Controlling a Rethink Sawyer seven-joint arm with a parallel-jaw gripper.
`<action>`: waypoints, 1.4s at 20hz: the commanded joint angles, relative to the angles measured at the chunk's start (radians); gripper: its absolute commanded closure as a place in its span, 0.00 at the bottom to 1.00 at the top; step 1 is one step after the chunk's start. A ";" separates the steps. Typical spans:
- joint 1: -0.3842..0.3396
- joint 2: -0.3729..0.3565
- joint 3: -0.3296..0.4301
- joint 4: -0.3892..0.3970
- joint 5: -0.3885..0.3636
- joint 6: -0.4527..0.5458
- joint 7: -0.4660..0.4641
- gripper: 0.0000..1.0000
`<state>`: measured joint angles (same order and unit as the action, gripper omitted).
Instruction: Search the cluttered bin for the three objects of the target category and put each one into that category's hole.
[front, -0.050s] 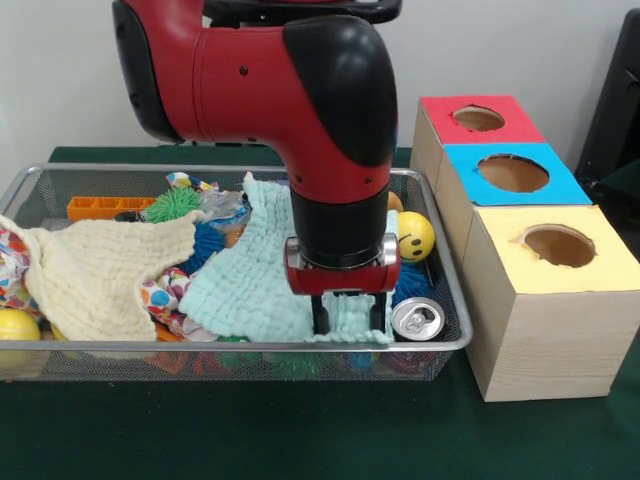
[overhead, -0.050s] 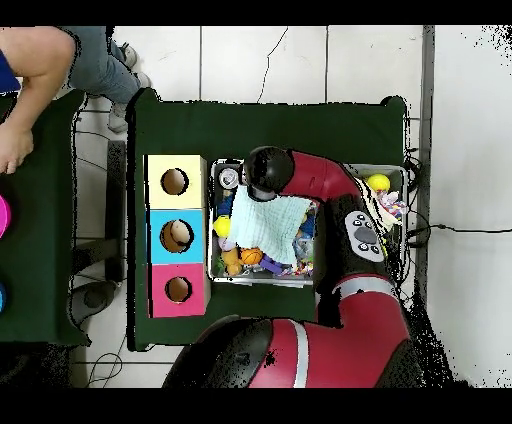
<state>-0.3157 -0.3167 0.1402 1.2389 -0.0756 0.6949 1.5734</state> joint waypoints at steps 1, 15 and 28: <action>-0.017 0.078 0.097 -0.074 -0.025 0.073 -0.057 0.00; -0.001 0.078 0.094 -0.134 -0.047 0.099 -0.050 1.00; 0.077 -0.044 0.020 -0.099 -0.032 0.129 0.106 1.00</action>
<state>-0.2981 -0.2761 0.1559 1.1509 -0.1037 0.7384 1.5734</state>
